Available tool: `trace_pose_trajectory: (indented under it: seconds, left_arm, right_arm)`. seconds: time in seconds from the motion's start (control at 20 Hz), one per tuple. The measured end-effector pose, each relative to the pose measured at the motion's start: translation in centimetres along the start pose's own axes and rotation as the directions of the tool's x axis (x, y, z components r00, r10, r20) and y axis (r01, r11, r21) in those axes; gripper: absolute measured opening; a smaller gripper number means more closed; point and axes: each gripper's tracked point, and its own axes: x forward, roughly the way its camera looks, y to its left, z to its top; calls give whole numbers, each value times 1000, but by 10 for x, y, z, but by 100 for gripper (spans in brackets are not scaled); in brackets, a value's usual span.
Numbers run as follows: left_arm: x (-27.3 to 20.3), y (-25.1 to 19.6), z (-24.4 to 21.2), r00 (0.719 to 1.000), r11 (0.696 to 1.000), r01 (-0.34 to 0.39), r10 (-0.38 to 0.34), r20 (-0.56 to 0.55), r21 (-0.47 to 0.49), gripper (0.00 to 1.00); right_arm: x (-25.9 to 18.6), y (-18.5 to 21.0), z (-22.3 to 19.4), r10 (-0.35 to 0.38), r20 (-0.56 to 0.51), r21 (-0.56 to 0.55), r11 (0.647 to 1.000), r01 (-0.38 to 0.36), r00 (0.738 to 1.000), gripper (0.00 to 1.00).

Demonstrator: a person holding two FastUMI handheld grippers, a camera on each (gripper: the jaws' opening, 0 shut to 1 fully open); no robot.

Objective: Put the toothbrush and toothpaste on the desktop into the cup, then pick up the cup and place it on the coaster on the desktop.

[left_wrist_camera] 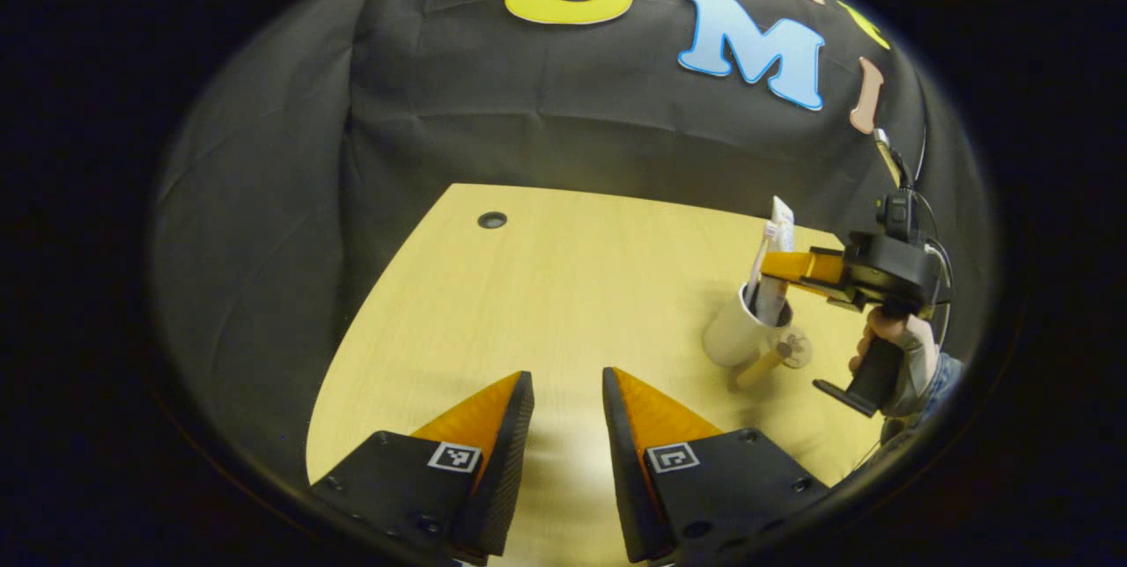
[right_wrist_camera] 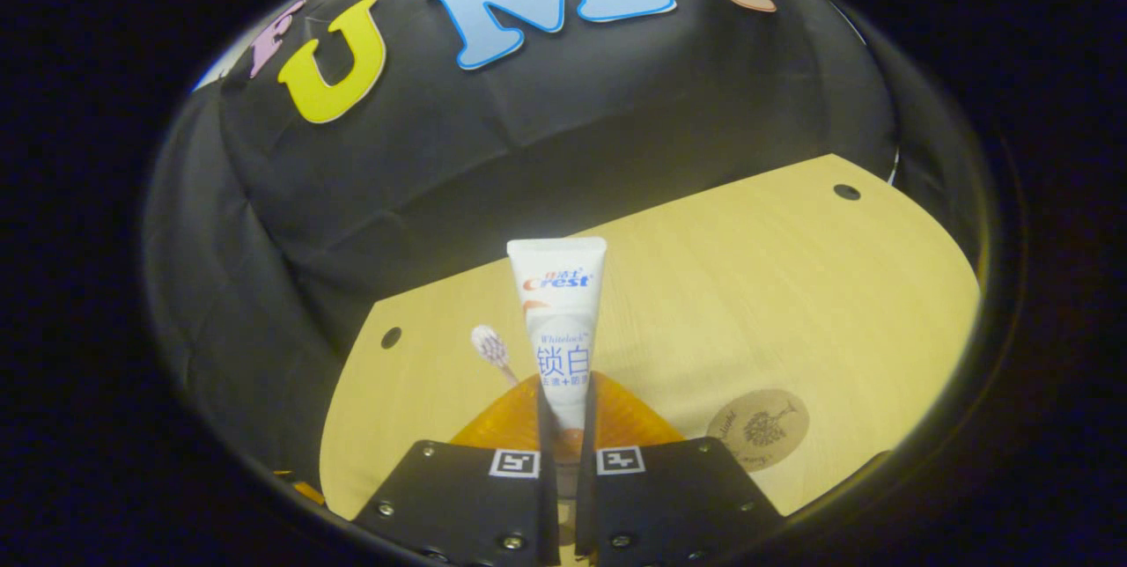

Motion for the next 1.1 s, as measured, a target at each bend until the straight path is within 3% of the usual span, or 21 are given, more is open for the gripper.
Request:
trace_pose_trajectory:
  seconds: [0.4,0.45,0.8,1.1]
  left_arm:
    - [6,-56,-3,996,995,86,-86,-8,45,54]
    - [6,-66,-2,995,994,99,-99,-9,51,54]
    - [18,-128,-4,982,977,189,-188,-22,95,54]
    - [34,-189,-6,957,950,290,-283,-69,118,54]
  right_arm:
    - [-28,-8,-19,7,-24,-11,1000,-7,1000,32]
    - [-32,-8,-22,15,-32,-10,1000,-15,999,39]
    - [-68,-16,11,47,42,36,998,-48,998,37]
    - [-98,-71,34,-23,90,87,996,15,996,39]
